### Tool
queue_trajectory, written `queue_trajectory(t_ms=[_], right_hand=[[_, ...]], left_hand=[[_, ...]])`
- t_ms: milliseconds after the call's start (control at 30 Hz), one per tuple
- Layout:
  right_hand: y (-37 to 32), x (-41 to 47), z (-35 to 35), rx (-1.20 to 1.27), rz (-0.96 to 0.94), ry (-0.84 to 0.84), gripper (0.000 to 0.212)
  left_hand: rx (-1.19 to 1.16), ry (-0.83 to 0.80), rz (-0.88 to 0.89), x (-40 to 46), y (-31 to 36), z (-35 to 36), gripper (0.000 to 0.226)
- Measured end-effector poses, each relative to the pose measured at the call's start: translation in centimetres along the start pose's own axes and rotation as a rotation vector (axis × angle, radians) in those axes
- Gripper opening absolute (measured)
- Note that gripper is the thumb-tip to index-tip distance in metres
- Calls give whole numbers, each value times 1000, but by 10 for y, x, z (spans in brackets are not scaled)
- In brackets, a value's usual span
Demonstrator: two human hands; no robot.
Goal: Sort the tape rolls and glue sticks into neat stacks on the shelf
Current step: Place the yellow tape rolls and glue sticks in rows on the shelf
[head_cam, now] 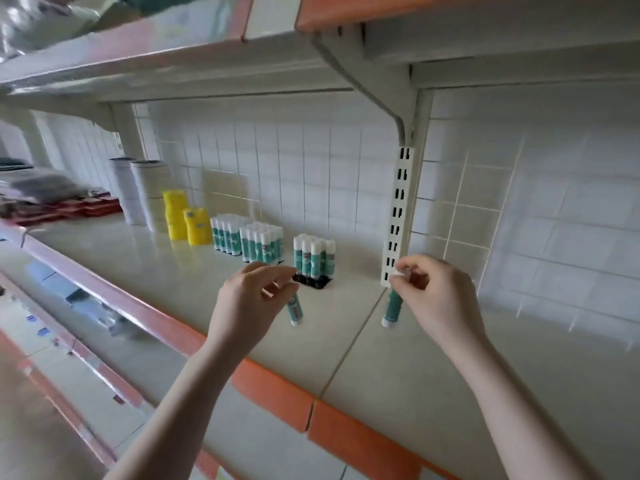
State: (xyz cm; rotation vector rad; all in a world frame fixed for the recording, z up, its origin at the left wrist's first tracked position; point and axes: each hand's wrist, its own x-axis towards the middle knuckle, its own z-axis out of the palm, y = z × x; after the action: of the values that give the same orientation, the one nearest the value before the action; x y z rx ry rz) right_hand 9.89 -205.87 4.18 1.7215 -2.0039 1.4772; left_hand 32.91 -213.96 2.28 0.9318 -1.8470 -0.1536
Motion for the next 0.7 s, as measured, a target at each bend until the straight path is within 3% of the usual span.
queue_trajectory(t_ms=[300,700], right_hand=[[-25,78,105,-74,37,-70,10],[-13,90,166,-206,195,-52,13]], left_hand=[[-18,0,-51,58,-99,-12,21],[-144,-128,10,93,-149,-1,21]])
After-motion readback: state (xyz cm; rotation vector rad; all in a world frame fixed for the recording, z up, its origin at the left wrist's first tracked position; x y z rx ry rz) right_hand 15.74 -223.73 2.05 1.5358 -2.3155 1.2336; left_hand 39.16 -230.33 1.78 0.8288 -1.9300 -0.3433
